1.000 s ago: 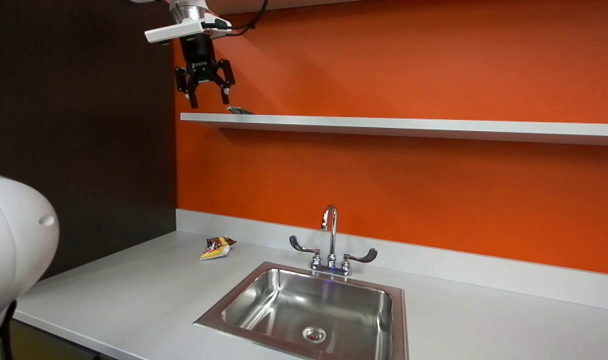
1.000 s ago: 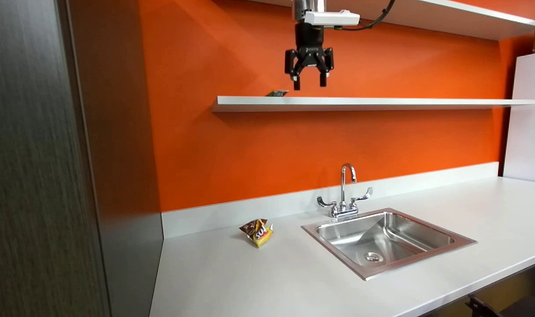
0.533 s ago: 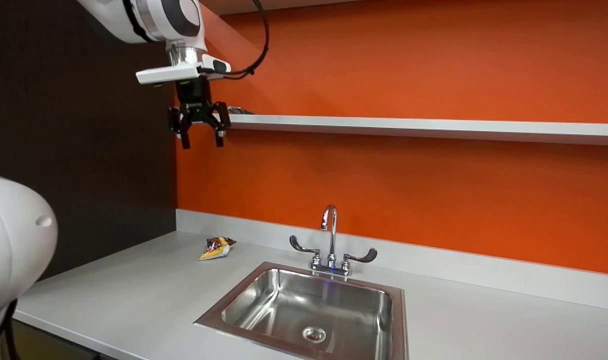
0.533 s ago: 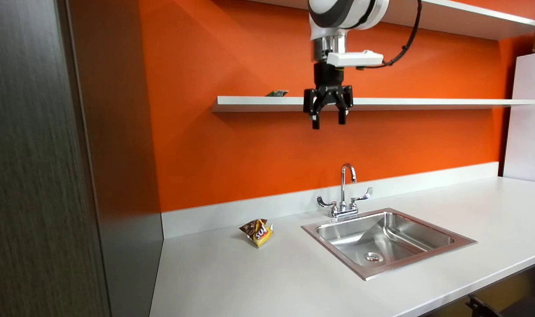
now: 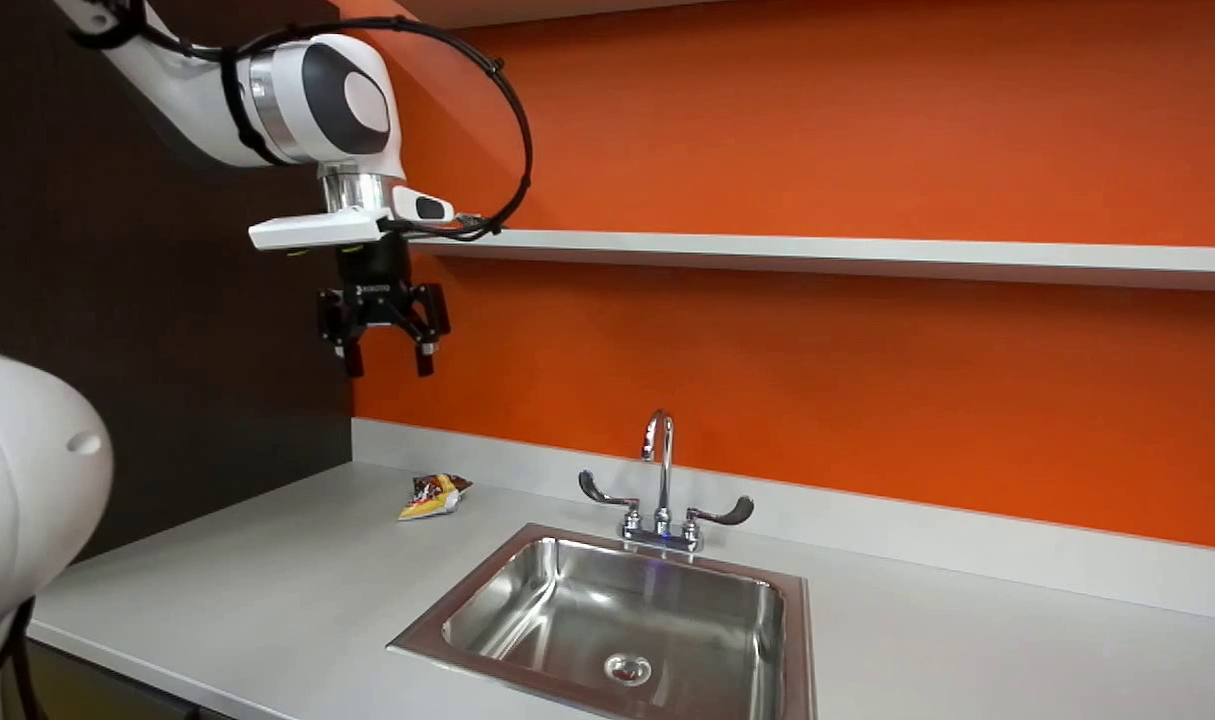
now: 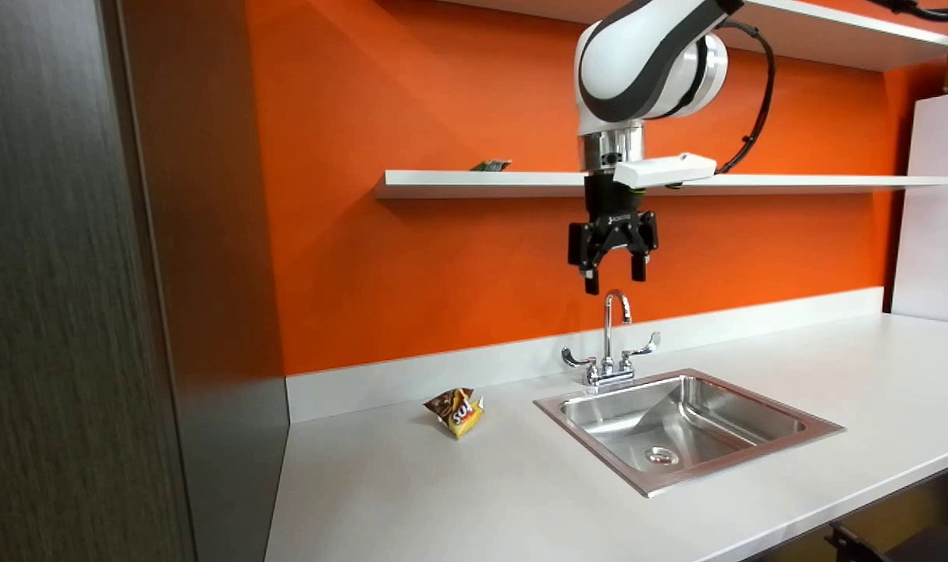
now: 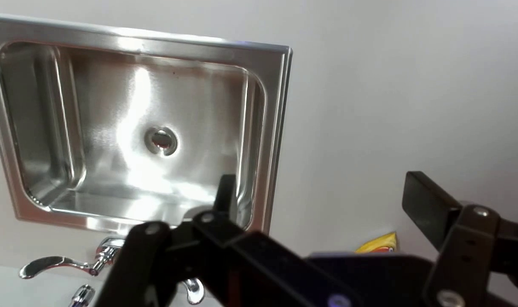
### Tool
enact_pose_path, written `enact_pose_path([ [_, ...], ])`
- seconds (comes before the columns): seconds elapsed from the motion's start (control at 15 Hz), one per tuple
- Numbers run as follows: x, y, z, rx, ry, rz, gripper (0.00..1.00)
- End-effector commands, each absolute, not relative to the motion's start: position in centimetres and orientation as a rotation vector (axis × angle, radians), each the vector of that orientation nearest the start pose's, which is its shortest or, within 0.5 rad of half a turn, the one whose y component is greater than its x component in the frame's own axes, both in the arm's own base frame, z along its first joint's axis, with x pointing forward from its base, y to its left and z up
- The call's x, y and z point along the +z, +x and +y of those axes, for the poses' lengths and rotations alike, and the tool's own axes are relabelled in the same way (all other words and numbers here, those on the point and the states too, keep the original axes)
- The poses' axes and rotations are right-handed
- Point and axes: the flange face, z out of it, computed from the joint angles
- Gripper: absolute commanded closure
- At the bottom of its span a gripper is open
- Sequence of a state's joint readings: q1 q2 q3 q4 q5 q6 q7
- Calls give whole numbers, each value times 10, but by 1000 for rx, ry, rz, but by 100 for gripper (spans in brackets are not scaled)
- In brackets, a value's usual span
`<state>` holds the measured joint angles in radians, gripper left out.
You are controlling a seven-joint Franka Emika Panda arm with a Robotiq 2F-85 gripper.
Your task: Pick up the candy bar and put it on the shelf
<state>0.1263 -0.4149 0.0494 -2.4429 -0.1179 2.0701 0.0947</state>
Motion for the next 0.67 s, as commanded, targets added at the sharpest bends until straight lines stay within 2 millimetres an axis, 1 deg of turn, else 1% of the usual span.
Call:
enact_pose_path([
  [0.0, 442, 398, 57, -85, -3239, -220, 0],
  [0.07, 446, 410, 66, -63, -3254, -210, 0],
  [0.2, 439, 406, 63, -44, -3254, -205, 0],
  [0.6, 439, 405, 62, -48, -3254, -202, 0],
])
